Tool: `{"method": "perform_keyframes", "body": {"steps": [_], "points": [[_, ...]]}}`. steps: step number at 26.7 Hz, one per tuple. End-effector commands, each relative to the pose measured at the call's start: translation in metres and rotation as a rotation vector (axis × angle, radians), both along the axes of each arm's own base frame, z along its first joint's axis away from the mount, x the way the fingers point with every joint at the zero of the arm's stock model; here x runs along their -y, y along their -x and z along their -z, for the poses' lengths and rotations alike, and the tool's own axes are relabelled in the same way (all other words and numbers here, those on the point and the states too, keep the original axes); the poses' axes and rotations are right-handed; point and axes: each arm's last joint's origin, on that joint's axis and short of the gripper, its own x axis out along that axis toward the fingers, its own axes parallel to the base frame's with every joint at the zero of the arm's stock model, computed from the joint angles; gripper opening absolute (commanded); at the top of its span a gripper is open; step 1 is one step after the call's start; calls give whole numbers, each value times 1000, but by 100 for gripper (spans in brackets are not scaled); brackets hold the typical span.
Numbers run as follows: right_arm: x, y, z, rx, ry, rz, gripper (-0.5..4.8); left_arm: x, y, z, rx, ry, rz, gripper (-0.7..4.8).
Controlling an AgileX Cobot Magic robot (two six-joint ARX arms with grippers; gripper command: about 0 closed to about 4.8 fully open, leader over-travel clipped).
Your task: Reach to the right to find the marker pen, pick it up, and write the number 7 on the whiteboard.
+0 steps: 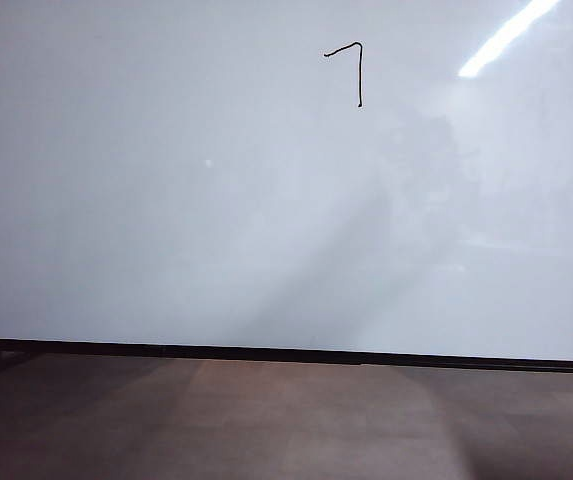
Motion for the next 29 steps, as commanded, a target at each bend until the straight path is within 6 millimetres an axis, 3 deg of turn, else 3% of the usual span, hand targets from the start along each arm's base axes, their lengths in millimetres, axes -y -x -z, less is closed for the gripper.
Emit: {"method": "perform_keyframes", "body": {"steps": [1, 6, 17, 29], "points": [[0, 0, -3, 16, -7, -2, 3, 0, 0, -1, 11, 0, 1, -5], [1, -5, 6, 19, -11, 79, 2, 0, 0, -1, 11, 0, 1, -5], [13, -28, 53, 64, -149, 152, 3, 0, 0, -1, 11, 0, 1, -5], [17, -33, 81, 101, -164, 254, 2, 0, 0, -1, 10, 0, 1, -5]]}}
